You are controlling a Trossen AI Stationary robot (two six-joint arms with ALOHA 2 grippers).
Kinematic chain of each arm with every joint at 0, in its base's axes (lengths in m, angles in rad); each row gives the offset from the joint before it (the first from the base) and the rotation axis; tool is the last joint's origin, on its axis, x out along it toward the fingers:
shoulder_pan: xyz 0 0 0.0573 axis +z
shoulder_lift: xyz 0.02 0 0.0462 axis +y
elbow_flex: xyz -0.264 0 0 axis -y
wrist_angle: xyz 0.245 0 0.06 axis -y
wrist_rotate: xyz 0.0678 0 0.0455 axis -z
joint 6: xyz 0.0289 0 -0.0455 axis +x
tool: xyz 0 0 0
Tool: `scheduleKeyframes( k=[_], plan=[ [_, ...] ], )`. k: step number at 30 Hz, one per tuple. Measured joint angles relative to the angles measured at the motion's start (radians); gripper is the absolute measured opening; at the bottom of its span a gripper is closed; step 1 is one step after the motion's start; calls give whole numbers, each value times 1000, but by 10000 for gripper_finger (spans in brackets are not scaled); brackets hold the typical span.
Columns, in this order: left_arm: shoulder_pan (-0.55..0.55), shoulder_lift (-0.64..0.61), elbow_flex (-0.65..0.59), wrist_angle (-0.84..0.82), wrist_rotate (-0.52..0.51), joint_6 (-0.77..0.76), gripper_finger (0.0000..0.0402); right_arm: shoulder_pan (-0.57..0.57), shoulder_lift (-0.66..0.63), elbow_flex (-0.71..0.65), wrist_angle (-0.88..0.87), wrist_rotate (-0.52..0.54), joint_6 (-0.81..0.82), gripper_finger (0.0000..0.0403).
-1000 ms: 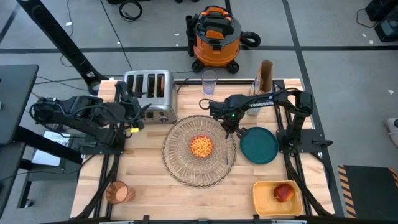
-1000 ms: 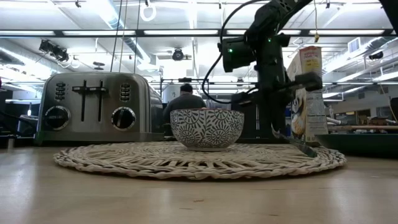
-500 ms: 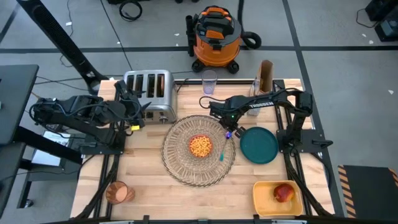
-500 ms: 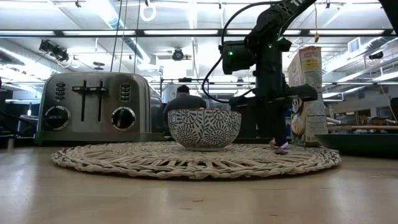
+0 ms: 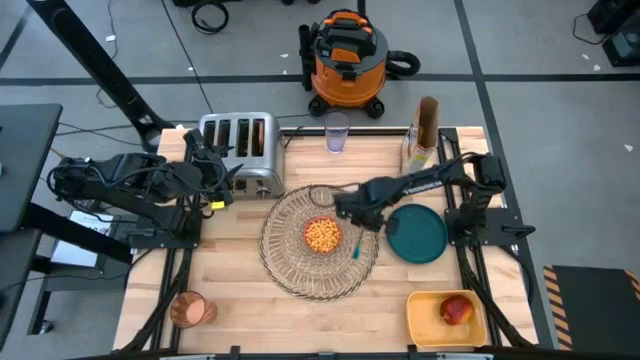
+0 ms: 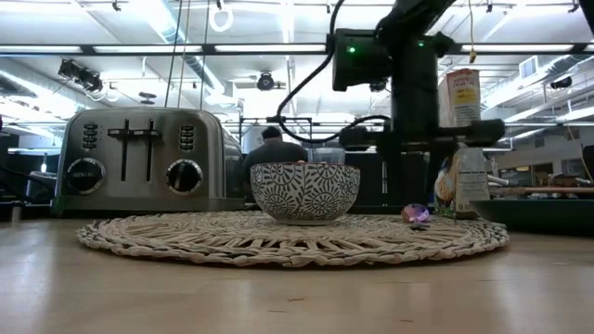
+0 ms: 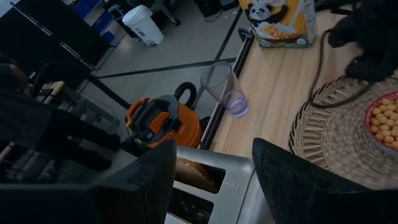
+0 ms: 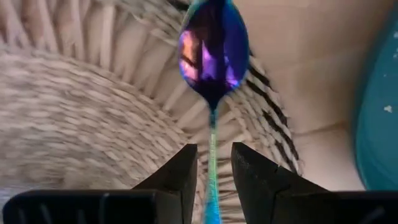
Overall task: Arrange a breakfast setting
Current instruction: Put the blue spoon to the right of the red bowl
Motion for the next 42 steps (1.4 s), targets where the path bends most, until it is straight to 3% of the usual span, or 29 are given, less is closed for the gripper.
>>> scheduleKeyframes(
  k=[7, 28, 42],
  plan=[
    [0, 0, 0, 15, 0, 0, 217, 29, -2, -86, 169, 76, 2, 106],
    [0, 1, 0, 68, 27, 0, 217, 49, 2, -102, 135, 125, -181, 20],
    [-1, 1, 0, 67, 29, -33, 217, 102, 46, -57, 194, 149, -217, 23]
  ],
)
